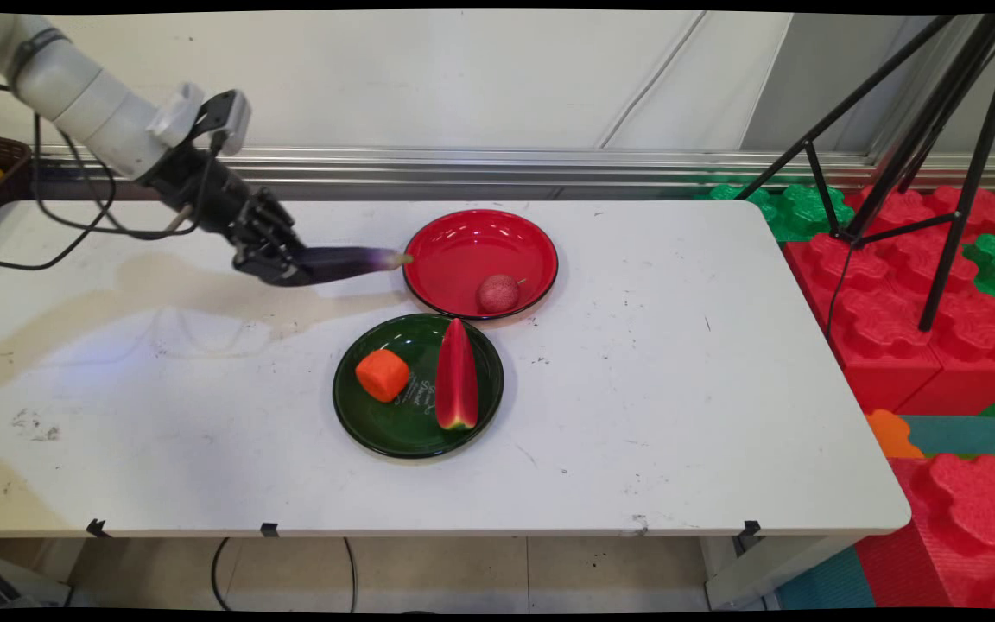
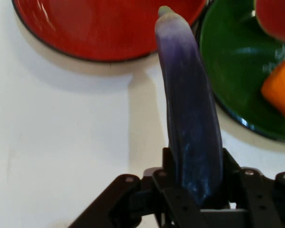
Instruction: Place the picked object on the table
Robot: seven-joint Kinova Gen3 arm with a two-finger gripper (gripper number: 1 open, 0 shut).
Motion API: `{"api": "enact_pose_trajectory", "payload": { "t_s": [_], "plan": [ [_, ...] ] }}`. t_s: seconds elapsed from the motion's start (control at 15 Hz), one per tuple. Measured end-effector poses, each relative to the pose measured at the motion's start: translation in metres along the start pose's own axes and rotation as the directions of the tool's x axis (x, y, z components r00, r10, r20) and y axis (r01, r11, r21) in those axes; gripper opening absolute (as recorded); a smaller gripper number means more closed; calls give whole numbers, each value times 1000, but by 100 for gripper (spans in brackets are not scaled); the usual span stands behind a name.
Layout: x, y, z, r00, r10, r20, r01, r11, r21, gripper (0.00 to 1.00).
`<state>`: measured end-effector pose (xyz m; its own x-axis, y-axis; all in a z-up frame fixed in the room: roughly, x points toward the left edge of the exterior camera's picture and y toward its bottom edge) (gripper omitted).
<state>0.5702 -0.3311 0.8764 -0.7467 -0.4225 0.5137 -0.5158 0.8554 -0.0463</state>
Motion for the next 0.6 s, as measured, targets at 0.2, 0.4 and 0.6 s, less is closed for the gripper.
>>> {"api": "enact_pose_trajectory", "payload": {
  "t_s": [0.2,0.4,0.6],
  "plan": [
    [-20,1,-1,999,-4,40,4,1000,-6,0],
    [-35,-2,5,998,-13,68,13,1000,-2,0],
    [-44,-6,12,996,-20,82,20,1000,1,0]
  ]
}}
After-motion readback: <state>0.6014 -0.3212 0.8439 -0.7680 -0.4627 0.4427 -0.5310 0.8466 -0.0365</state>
